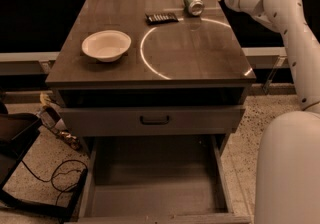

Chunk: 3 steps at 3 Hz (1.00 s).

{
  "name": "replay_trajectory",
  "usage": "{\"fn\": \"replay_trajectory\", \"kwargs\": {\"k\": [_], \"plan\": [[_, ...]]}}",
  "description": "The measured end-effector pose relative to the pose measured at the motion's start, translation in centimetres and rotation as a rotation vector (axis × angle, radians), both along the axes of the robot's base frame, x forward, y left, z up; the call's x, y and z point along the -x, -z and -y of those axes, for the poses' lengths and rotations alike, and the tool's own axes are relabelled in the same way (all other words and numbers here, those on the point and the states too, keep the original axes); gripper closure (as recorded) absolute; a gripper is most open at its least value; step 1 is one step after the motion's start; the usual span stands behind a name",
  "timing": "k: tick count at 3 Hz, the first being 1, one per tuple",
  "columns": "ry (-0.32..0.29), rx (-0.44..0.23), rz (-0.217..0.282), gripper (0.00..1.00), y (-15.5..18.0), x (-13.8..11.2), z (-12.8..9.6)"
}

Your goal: Place green can into middle drawer

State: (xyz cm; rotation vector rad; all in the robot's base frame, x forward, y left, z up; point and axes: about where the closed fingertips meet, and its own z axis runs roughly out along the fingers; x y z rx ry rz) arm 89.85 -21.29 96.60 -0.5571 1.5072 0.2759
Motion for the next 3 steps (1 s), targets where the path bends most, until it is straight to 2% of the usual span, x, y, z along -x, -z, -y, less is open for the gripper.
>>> {"fn": "replay_trajectory", "kwargs": {"k": [1, 3], "plan": [[-0.004, -0.001, -0.002, 0.83, 0.13, -0.1, -0.37], [-0.012, -0.002, -0.005, 0.36, 0.39, -0.28, -1.02]]}}
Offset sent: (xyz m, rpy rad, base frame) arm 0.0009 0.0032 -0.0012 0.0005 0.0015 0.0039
